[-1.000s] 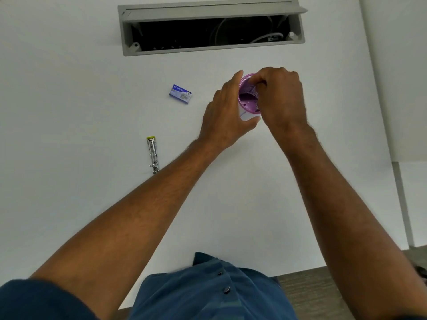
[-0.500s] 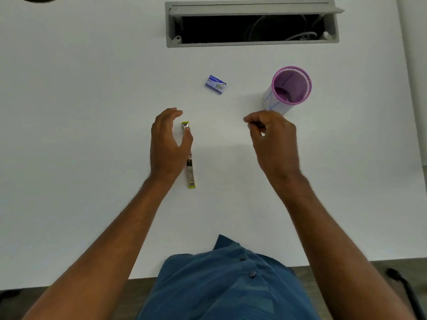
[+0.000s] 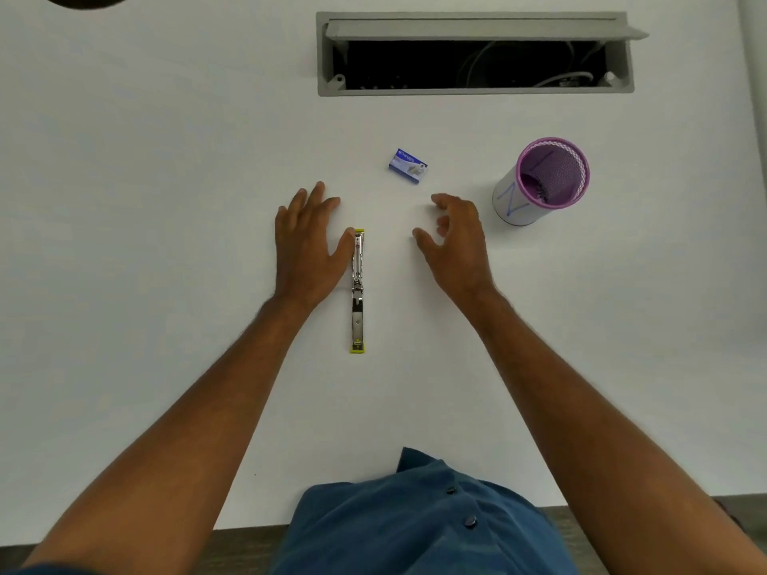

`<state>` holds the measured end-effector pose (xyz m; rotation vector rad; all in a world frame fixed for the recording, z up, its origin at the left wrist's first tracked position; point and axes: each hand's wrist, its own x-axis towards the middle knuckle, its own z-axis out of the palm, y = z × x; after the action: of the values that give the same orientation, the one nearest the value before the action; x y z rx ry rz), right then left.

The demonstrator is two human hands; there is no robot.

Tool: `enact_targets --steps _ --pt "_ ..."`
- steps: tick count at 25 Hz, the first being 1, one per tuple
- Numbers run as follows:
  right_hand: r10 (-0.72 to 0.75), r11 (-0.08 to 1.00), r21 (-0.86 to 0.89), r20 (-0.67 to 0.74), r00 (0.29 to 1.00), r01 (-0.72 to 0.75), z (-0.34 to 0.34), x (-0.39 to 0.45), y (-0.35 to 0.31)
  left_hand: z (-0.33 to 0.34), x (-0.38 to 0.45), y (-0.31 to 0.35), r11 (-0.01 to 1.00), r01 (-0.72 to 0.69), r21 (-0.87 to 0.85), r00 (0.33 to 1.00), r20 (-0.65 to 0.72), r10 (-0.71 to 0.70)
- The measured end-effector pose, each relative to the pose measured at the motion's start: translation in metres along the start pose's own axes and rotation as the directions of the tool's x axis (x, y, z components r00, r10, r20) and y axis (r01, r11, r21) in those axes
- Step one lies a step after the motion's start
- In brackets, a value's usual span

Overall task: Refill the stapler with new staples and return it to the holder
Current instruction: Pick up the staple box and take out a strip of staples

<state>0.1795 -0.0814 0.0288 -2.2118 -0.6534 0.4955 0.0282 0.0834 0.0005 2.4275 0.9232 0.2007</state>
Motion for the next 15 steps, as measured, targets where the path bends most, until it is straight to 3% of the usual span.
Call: enact_targets --steps 4,9,15 --pt "0.031 1.000 -0.004 -0.040 0.999 -0.031 0.009 0.042 -0.005 0.005 0.018 0.001 0.998 -0.023 0.052 0.999 -0.028 0.025" --pt "-0.056 0.989 -0.138 -0.060 0.997 0.047 0.020 0.062 -0.010 0.009 0.012 0.001 0.986 -0.039 0.162 0.999 -0.028 0.044" --pt "-0.067 0.987 -0.155 -0.142 0.988 0.045 0.024 0.063 -0.010 0.011 0.012 0.001 0.984 -0.041 0.176 0.999 -0.020 0.045"
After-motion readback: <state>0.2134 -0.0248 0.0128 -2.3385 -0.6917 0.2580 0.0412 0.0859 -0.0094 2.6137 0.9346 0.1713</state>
